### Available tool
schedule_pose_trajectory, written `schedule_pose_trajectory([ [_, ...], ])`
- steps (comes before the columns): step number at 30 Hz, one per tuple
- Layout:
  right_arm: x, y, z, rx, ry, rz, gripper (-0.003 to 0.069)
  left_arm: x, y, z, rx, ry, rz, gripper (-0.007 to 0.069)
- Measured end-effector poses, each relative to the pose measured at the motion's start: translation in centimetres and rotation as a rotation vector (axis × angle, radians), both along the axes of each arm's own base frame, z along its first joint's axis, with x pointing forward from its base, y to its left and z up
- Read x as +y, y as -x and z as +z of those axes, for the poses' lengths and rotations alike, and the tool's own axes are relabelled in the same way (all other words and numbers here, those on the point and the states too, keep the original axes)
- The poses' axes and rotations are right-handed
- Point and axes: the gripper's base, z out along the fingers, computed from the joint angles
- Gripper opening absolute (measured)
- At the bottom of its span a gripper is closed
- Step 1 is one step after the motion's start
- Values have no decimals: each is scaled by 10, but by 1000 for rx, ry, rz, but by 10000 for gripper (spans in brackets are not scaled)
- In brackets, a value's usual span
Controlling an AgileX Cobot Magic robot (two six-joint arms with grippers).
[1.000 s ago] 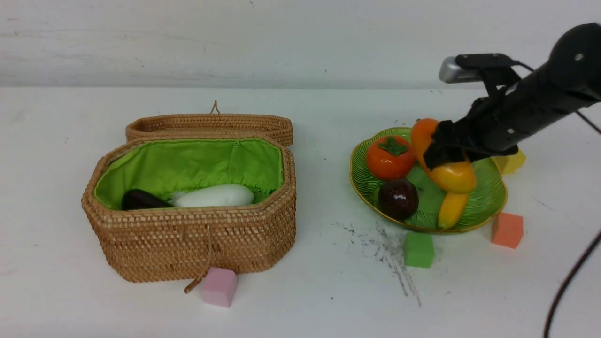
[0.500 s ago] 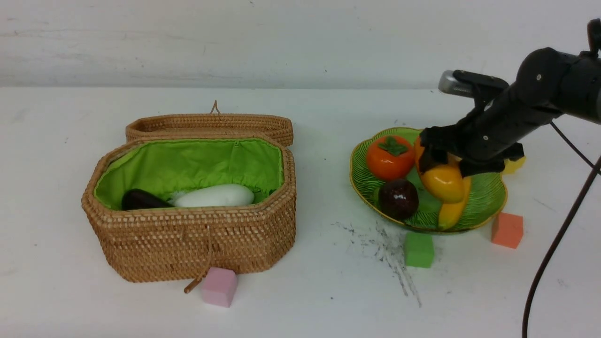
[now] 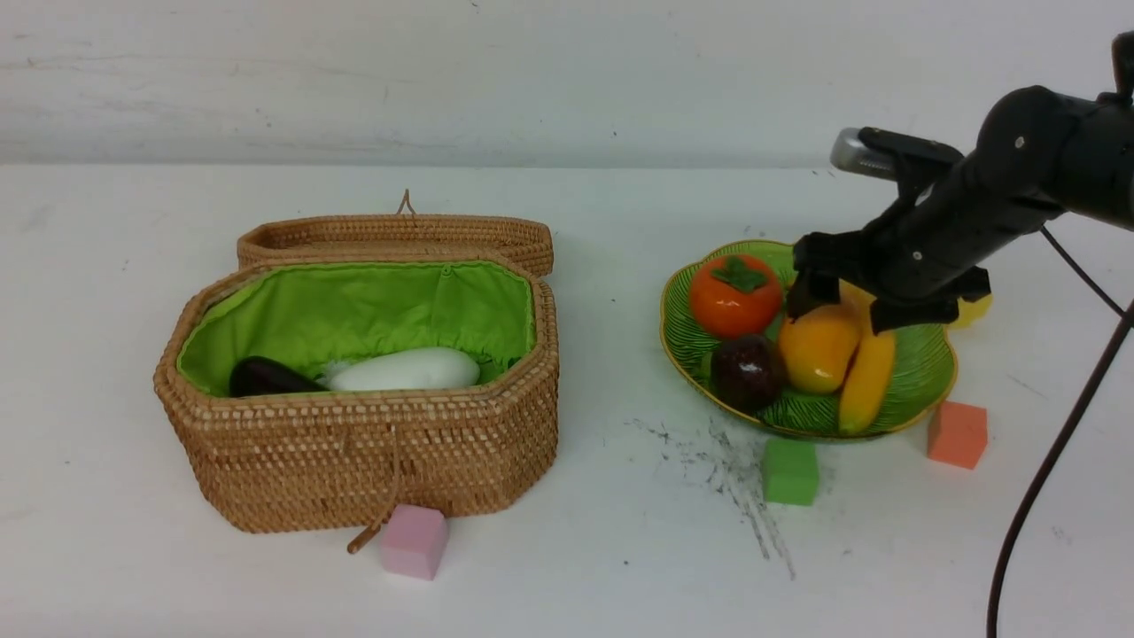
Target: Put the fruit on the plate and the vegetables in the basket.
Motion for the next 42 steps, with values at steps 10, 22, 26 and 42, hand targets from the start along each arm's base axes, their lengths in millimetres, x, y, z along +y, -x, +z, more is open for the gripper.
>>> schedule_pose_trajectory([
  [10,-23,20,54,-90,32,-24,538,0,0,0,0,0,0,239],
  [22,-54,168,129,-401,214,10,59,0,0,0,0,0,0,239],
  [26,-57,223,120,-429,226,12,-8,0,0,0,0,0,0,239],
  [42,-62,348,96,-631,145,-56,-8,0,0,0,0,0,0,239],
])
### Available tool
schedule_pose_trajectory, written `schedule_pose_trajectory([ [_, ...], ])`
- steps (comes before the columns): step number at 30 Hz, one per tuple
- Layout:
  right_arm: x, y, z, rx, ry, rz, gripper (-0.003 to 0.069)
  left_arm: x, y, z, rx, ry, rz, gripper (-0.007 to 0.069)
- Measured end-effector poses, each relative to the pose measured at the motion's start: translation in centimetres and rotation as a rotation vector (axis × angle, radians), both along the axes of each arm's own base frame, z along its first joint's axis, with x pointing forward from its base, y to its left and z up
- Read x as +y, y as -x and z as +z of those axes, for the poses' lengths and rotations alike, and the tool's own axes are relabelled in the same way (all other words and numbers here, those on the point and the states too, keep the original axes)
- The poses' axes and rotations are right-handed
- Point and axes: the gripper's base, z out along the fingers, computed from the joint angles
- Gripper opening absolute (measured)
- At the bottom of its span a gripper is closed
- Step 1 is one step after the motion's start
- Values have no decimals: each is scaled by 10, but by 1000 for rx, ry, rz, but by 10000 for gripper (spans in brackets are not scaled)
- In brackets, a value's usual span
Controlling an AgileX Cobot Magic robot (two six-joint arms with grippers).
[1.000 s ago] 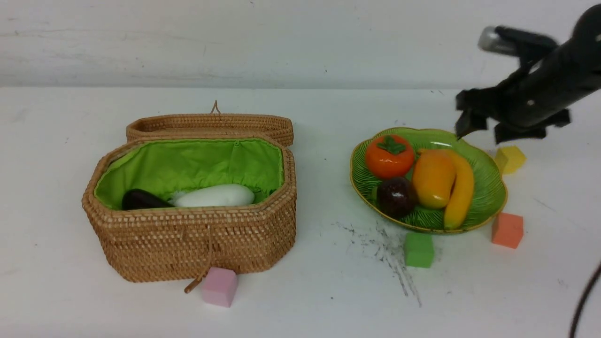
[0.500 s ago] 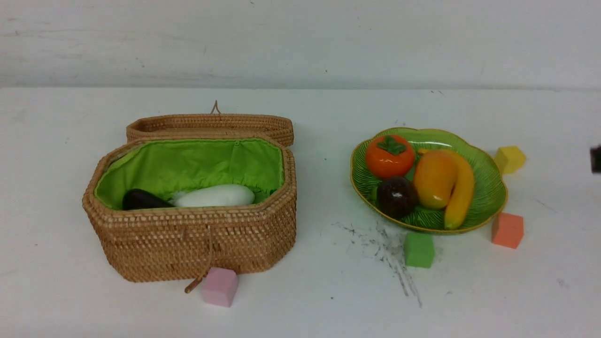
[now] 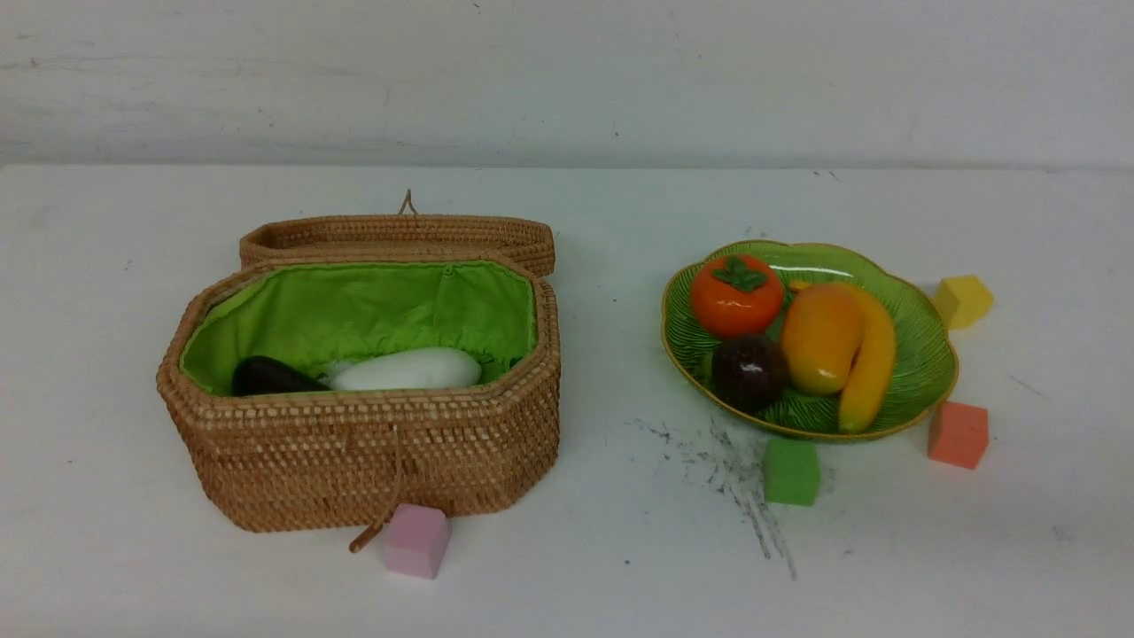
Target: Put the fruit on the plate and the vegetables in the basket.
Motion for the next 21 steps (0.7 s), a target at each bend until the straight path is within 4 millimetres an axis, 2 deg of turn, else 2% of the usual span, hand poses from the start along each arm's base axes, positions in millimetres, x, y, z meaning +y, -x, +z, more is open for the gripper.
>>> schedule_pose_trajectory([
  [6,0,4,-3,30,-84,-33,-8,0,0,0,0,0,0,239],
  [12,0,4,-3,33,-95,-36,-7,0,0,0,0,0,0,239],
  [17,0,4,-3,30,-88,-39,-6,0,0,0,0,0,0,239],
  [21,-5,3,-1,-12,-13,-63,-3,0,0,0,0,0,0,239],
])
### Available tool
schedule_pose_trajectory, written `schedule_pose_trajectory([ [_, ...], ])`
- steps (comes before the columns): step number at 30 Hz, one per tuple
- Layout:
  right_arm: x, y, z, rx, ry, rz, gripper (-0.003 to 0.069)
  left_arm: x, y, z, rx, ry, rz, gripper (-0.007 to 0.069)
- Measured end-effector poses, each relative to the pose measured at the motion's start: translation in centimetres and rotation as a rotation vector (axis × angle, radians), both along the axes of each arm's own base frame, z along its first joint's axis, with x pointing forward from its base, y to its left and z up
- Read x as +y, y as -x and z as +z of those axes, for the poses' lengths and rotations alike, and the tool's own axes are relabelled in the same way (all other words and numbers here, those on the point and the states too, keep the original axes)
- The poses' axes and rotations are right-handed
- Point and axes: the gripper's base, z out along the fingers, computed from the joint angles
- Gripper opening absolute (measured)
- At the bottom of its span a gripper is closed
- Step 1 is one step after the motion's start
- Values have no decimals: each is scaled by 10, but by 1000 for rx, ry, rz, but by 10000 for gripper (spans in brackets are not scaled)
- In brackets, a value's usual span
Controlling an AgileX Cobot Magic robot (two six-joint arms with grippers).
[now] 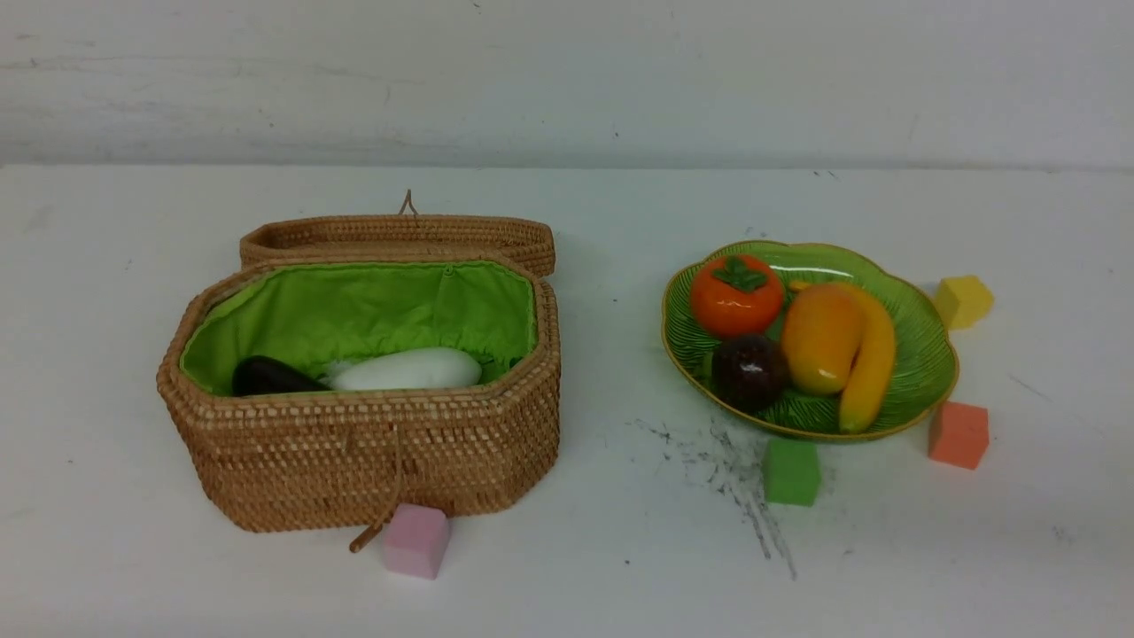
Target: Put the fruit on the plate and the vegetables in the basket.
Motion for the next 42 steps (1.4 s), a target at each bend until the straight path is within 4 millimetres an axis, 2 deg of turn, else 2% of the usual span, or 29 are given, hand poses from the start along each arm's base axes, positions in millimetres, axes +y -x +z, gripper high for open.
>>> schedule_pose_trajectory([
  [2,-4,2,-4,-12,23,-42,-3,0,0,0,0,0,0,239],
  [8,-16,10,-39,3,28,-175,-1,0,0,0,0,0,0,239],
  [13,-19,25,-95,-23,43,-225,1,0,0,0,0,0,0,239],
  [14,-19,27,-101,-33,44,-227,1,0,0,0,0,0,0,239],
  [15,-19,31,-116,-45,50,-226,3,0,0,0,0,0,0,239],
  [19,-19,38,-151,-49,53,-221,4,0,0,0,0,0,0,239],
  [26,-14,37,-153,-84,56,-132,7,0,0,0,-1,0,0,239],
  [42,-14,37,-153,-88,48,-130,18,0,0,0,0,0,0,239],
])
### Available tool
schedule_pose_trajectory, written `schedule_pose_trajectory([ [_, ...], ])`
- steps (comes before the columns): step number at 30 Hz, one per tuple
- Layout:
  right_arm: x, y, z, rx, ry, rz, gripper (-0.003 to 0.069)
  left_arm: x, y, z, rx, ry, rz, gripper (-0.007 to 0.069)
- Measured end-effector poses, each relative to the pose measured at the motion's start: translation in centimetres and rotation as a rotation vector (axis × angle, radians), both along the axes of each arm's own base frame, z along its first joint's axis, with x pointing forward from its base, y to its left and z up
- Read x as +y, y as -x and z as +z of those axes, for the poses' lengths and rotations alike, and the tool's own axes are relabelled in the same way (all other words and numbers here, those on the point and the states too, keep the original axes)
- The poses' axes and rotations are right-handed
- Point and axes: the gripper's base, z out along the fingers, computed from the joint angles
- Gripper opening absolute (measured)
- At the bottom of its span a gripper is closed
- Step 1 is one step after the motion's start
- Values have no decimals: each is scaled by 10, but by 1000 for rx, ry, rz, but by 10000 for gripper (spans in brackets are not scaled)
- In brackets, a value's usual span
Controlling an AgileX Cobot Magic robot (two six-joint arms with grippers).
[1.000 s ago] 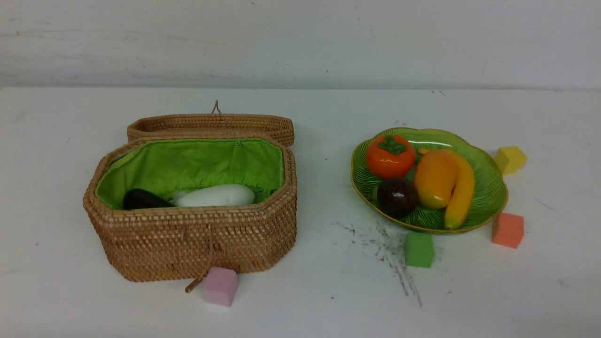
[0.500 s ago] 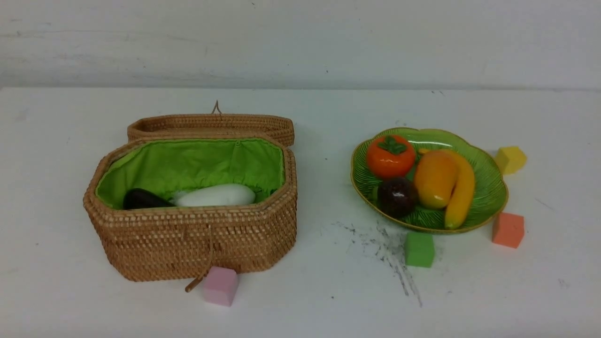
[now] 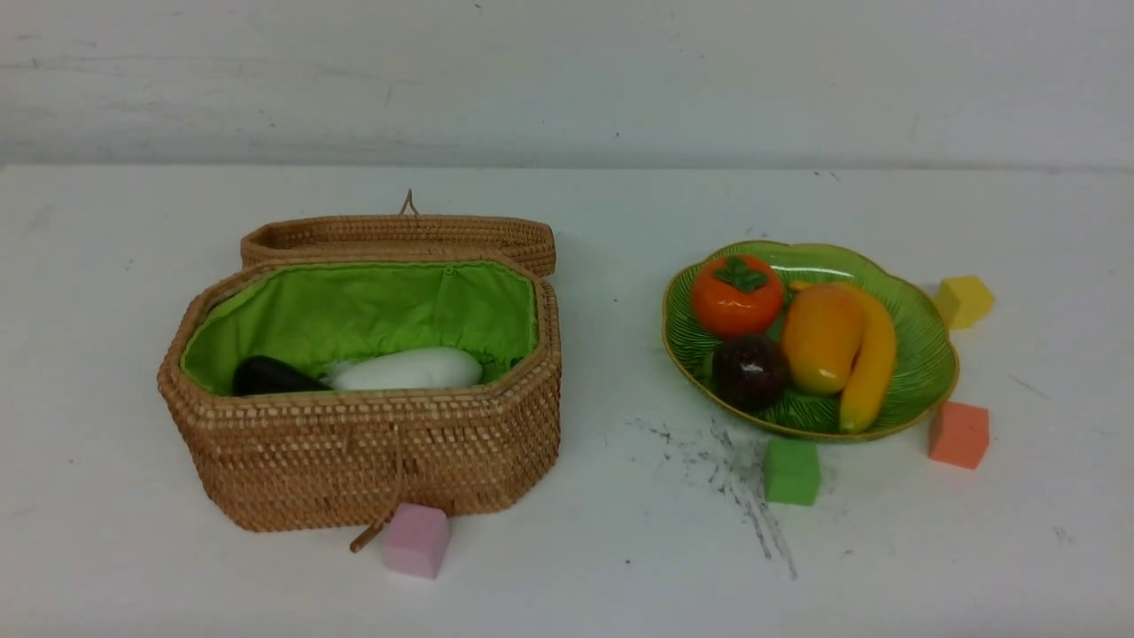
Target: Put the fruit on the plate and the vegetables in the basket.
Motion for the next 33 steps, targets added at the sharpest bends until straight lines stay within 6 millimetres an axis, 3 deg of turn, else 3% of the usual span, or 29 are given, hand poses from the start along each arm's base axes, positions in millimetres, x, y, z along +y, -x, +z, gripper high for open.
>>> schedule_pose_trajectory([
  [33,0,0,0,-1,0,0,46,0,0,0,-1,0,0,239],
])
